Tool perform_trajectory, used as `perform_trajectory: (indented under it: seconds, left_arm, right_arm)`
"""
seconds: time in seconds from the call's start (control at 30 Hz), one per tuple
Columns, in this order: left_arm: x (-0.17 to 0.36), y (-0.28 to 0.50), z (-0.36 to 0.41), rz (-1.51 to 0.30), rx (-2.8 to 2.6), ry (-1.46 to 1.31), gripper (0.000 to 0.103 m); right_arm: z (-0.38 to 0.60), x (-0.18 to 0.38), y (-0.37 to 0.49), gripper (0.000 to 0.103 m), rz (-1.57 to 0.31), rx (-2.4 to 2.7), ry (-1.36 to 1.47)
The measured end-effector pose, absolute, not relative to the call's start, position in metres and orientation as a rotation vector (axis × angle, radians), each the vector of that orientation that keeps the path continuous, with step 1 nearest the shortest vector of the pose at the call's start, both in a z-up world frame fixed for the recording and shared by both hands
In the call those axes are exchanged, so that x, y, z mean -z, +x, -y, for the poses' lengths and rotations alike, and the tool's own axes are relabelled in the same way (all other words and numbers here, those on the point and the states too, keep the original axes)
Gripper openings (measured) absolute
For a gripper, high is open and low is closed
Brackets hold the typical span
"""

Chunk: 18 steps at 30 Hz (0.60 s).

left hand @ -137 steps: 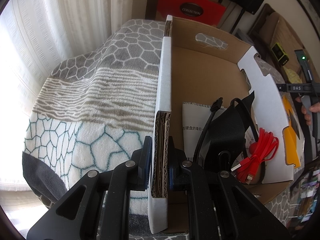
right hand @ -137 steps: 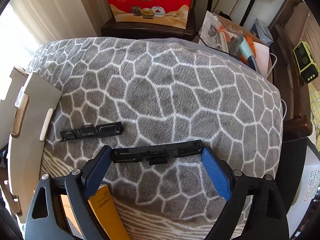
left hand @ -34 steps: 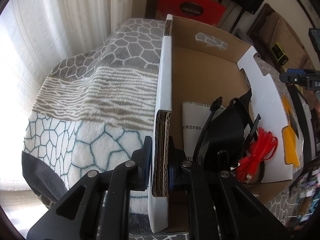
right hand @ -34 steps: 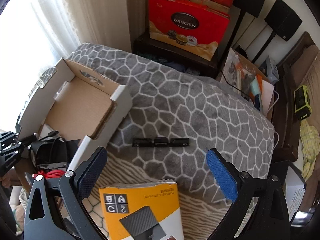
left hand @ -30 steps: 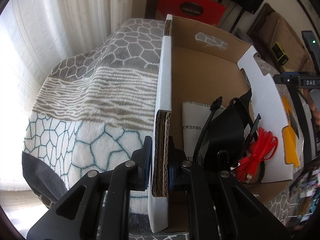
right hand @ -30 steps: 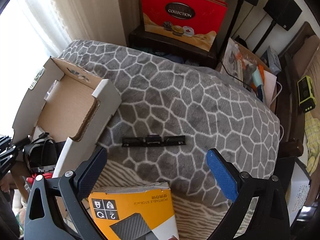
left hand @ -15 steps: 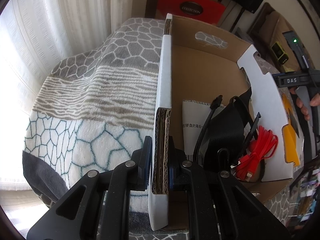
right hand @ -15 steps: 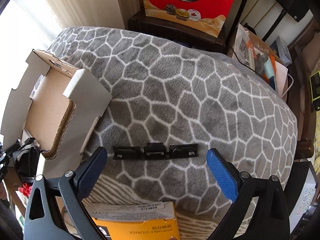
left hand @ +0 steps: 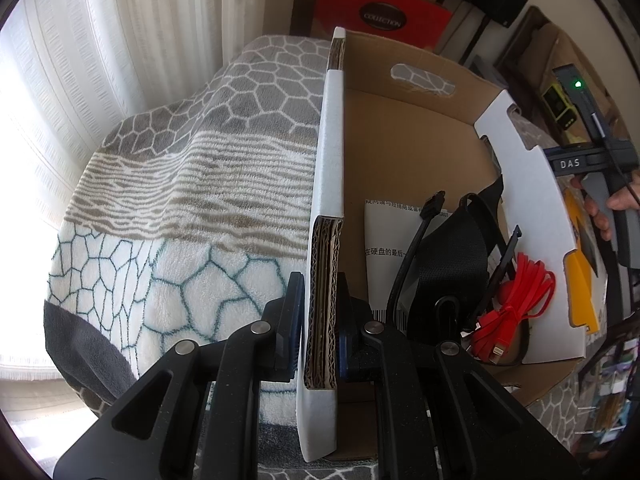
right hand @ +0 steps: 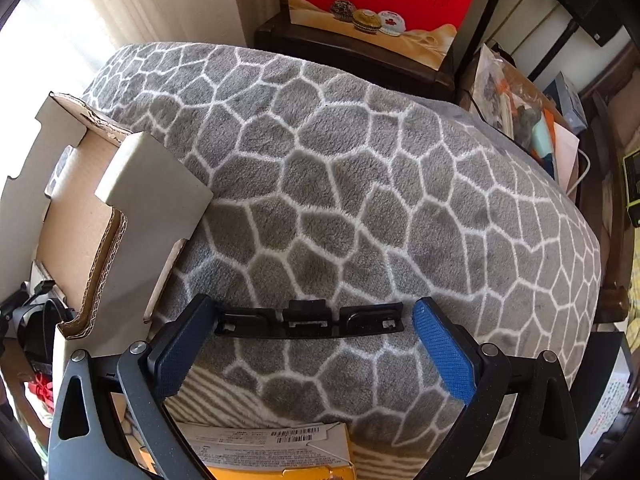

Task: Organize objects
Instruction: 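Grasp the black plastic clip with the right gripper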

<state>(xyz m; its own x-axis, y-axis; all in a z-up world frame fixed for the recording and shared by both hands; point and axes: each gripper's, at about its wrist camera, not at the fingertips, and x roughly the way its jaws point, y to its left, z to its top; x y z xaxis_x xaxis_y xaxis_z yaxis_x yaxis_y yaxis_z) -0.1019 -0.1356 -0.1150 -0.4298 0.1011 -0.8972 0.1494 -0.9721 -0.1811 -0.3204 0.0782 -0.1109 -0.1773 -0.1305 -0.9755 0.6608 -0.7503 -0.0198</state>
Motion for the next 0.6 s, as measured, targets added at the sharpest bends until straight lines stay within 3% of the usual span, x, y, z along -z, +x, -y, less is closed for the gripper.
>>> perform_trajectory:
  seconds: [0.2, 0.6]
  left_arm:
    - [0.115, -0.101, 0.136, -0.366, 2.606, 1.661, 0.011]
    - [0.115, -0.101, 0.136, -0.366, 2.605, 1.66, 0.011]
  right_arm:
    - [-0.079, 0.108, -0.319, 0.091, -0.604, 1.988, 1.547]
    - [-0.08, 0.082, -0.301, 0.091, -0.578, 2.0, 1.501]
